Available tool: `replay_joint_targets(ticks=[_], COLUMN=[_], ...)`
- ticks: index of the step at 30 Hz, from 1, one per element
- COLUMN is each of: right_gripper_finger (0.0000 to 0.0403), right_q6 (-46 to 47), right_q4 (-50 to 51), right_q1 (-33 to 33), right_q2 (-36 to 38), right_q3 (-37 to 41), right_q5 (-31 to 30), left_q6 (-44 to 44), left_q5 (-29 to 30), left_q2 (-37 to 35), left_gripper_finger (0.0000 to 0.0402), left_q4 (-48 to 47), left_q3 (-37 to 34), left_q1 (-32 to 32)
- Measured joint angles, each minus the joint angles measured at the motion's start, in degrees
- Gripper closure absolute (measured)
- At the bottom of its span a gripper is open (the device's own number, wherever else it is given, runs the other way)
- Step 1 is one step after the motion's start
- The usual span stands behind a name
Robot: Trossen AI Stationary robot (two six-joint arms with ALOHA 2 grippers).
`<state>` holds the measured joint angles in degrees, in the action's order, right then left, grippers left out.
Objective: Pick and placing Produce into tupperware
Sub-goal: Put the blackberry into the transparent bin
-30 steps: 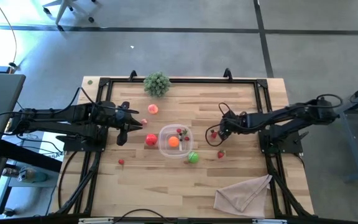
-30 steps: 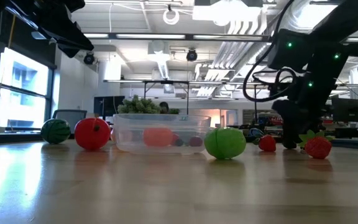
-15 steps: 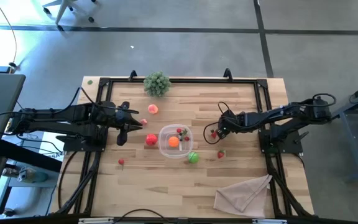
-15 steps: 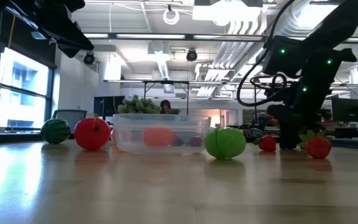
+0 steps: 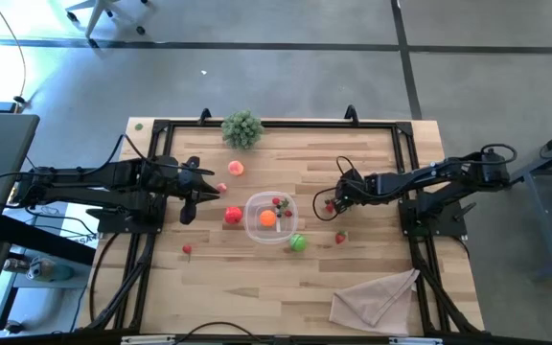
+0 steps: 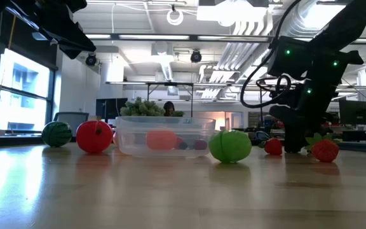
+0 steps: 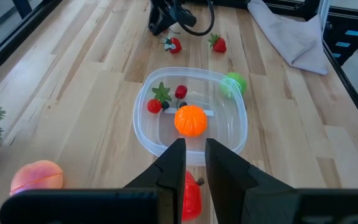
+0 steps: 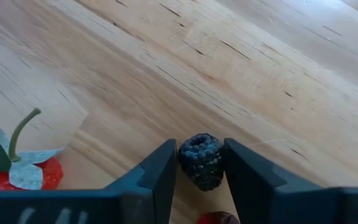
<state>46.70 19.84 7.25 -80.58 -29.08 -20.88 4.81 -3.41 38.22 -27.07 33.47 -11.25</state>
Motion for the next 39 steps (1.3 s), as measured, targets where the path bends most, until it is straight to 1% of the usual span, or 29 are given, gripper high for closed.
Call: replay_joint_targets(ticks=[7, 39], right_gripper_finger=[0.0294, 0.0296], right_q6=[1.1, 1.3], right_q4=[0.0, -0.3], right_q1=[0.0, 0.0], right_q2=[0.0, 0.0], right_q3=[0.0, 0.1], right_q5=[0.0, -0.7], left_q6=[0.0, 0.0], left_q5=[0.0, 0.0], left_q2=[0.0, 0.0], left_gripper_finger=[0.0350, 0.0350], left_q4=[0.0, 0.0], left_q3=[0.0, 0.0], left_q1=[0.0, 0.0])
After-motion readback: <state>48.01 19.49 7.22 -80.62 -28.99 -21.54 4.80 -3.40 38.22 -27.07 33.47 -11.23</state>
